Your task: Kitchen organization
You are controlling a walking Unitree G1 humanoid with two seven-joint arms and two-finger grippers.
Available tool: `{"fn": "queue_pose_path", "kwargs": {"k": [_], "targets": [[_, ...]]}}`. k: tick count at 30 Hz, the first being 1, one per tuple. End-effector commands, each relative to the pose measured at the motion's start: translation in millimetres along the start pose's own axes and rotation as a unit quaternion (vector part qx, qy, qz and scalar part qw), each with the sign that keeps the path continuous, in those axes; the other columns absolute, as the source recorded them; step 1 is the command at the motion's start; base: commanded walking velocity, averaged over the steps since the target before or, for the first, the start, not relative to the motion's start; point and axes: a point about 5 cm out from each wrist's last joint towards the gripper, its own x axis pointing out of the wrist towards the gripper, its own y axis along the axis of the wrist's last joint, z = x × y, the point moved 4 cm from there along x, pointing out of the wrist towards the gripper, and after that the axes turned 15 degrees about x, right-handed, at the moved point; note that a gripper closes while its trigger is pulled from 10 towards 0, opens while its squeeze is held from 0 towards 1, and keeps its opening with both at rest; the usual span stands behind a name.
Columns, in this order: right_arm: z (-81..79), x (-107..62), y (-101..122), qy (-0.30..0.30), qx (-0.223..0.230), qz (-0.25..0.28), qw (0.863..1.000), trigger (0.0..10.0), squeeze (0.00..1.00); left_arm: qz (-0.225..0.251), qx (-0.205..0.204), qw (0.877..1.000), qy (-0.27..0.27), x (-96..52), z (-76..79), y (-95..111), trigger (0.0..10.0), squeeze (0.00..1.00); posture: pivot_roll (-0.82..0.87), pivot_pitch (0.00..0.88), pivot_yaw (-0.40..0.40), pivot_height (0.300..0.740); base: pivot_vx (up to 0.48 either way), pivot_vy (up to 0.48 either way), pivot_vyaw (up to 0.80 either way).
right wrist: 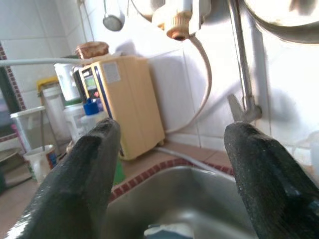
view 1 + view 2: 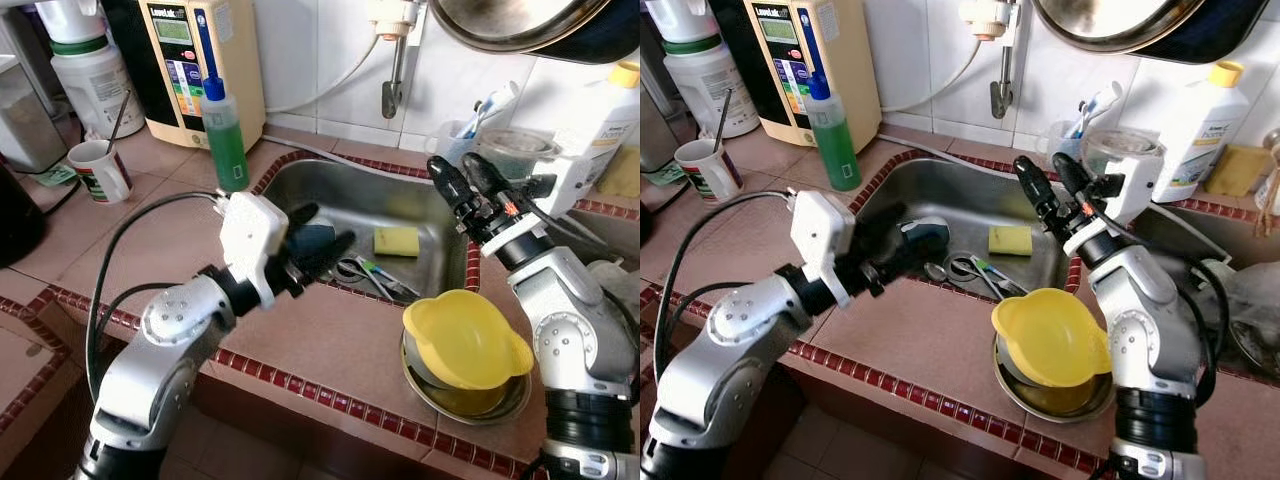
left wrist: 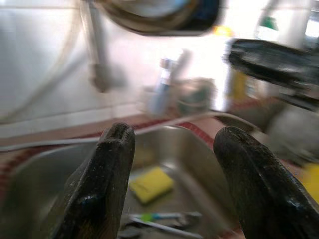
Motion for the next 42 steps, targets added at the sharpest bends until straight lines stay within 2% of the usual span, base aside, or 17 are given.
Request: {"fn": "queue_pose_path", "kwargs": {"k": [1, 2, 4, 7, 10, 13, 17, 19, 20, 23, 25, 31, 33, 35, 42], "targets": [[-9.8, -1.2, 4, 0.001, -0.026, 0.022, 0.999, 10.0, 1.00, -0.007, 0.027, 0.999, 0.039, 2.4, -18.1, -3, 10.0, 0.00, 0.03, 0.022, 0.022, 0.740, 0.000, 0.000, 0.00], [-9.8, -1.2, 4, 0.001, -0.026, 0.022, 0.999, 10.0, 1.00, -0.007, 0.027, 0.999, 0.039, 2.4, -18.1, -3, 10.0, 0.00, 0.03, 0.022, 0.022, 0.740, 0.000, 0.000, 0.00], [-11.6, -3.1, 1, -0.014, -0.041, 0.038, 0.998, 10.0, 1.00, -0.018, 0.031, 0.996, 0.081, 5.6, -35.3, -7, 10.0, 0.00, 0.04, 0.020, 0.016, 0.740, 0.000, 0.000, 0.00], [-13.0, -2.8, -1, -0.024, -0.056, 0.044, 0.997, 10.0, 1.00, -0.023, 0.030, 0.994, 0.103, 5.4, -44.2, -10, 10.0, 0.00, 0.04, 0.013, 0.012, 0.740, 0.000, 0.000, 0.00], [-16.5, 1.7, -6, -0.045, -0.091, 0.062, 0.993, 10.0, 1.00, -0.035, 0.025, 0.986, 0.160, 3.0, -61.9, -18, 10.0, 0.00, 0.05, 0.005, 0.000, 0.740, 0.000, 0.000, 0.00], [-17.9, 4.8, -8, -0.058, -0.100, 0.071, 0.991, 10.0, 1.00, -0.040, 0.021, 0.982, 0.186, -1.5, -68.7, -22, 10.0, 0.00, 0.06, 0.003, -0.010, 0.740, 0.000, 0.000, 0.00], [-19.9, 7.6, -13, -0.079, -0.141, 0.083, 0.983, 10.0, 1.00, -0.045, 0.034, 0.973, 0.224, -11.7, -73.6, -32, 10.0, 0.00, 0.07, 0.000, -0.028, 0.740, 0.000, 0.000, 0.00], [-18.6, 8.5, -14, -0.085, -0.145, 0.087, 0.982, 10.0, 1.00, -0.044, 0.023, 0.971, 0.234, -12.8, -74.6, -35, 10.0, 0.00, 0.07, 0.001, -0.031, 0.740, 0.000, 0.000, 0.00], [-16.1, 7.6, -12, -0.095, -0.157, 0.093, 0.979, 10.0, 0.00, -0.046, 0.025, 0.969, 0.242, -13.7, -74.9, -38, 10.0, 0.00, 0.07, 0.000, -0.024, 0.740, 0.000, 0.000, 0.00], [-8.5, -0.9, -17, -0.120, -0.159, 0.099, 0.975, 10.0, 0.00, -0.040, -0.011, 0.969, 0.242, -14.1, -71.1, -48, 10.0, 0.00, 0.04, 0.000, 0.013, 0.740, 0.000, 0.000, 0.00], [-5.4, -3.9, -20, -0.124, -0.160, 0.098, 0.974, 10.0, 0.00, -0.040, -0.019, 0.969, 0.243, -12.4, -68.6, -51, 10.0, 0.00, 0.04, 0.000, 0.017, 0.740, 0.000, 0.000, 0.00], [1.2, -11.1, -26, -0.162, -0.175, 0.105, 0.965, 10.0, 0.00, -0.030, -0.002, 0.973, 0.229, -5.3, -65.9, -51, 10.0, 0.00, 0.02, 0.000, 0.056, 0.740, 0.000, 0.000, 0.00], [1.2, -11.5, -28, -0.162, -0.179, 0.104, 0.965, 10.0, 0.00, -0.027, -0.001, 0.973, 0.228, -4.5, -66.4, -51, 10.0, 0.00, 0.02, 0.000, 0.056, 0.740, 0.000, 0.000, 0.00], [3.1, -13.7, -29, -0.169, -0.185, 0.105, 0.962, 10.0, 0.00, -0.016, -0.026, 0.972, 0.232, -6.6, -69.6, -53, 10.0, 0.00, 0.00, 0.000, 0.051, 0.740, 0.000, 0.000, 0.00], [6.8, -19.1, -29, -0.184, -0.197, 0.104, 0.957, 10.0, 0.00, -0.014, -0.017, 0.971, 0.239, -8.5, -71.6, -58, 10.0, 0.00, -0.03, 0.000, 0.025, 0.740, 0.000, 0.000, 0.00]]}}
